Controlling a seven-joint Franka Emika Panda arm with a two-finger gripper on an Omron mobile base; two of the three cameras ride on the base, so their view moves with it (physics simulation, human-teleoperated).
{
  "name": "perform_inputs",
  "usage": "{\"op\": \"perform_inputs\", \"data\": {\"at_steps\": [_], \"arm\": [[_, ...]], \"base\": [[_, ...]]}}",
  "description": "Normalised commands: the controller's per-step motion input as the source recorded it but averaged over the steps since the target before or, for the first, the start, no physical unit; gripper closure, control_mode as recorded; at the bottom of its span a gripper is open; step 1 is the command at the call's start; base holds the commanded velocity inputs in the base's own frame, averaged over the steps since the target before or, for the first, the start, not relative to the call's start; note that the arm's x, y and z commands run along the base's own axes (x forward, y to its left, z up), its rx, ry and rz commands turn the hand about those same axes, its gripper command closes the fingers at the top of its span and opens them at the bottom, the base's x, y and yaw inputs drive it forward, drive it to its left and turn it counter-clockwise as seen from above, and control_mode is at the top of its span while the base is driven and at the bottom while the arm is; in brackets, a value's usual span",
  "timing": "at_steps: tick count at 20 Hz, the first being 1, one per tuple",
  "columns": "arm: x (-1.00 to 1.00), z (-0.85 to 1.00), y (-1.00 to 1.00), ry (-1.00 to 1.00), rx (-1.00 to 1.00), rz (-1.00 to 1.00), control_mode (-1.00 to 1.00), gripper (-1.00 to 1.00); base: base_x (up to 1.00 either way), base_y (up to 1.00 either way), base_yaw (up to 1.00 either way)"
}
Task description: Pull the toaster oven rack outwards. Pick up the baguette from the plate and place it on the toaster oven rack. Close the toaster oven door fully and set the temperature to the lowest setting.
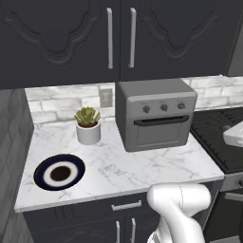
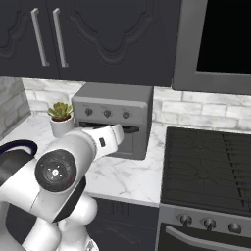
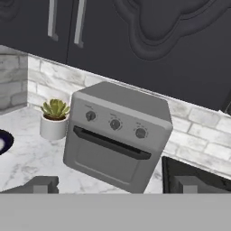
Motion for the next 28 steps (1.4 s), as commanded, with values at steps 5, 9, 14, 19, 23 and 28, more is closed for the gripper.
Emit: {"op": "perform_inputs", "data": {"at_steps": [5, 9, 14, 19, 23, 28], "arm": [[-0.01, 0.0, 0.2, -0.11, 0.0, 0.0, -1.0, -1.0], [0.0, -0.03, 0.23, -0.06, -0.03, 0.0, -1.0, -1.0], [0.0, -0.12, 0.22, -0.03, -0.04, 0.0, -1.0, -1.0], [0.0, -0.2, 0.23, -0.03, -0.04, 0.0, -1.0, -1.0], [0.0, -0.27, 0.2, -0.07, 0.0, 0.0, -1.0, -1.0], [0.0, -0.29, 0.14, -0.09, 0.0, 0.0, -1.0, -1.0]], "base": [[0.0, 0.0, 0.0], [0.0, 0.0, 0.0], [0.0, 0.0, 0.0], [0.0, 0.0, 0.0], [0.0, 0.0, 0.0], [0.0, 0.0, 0.0]]}}
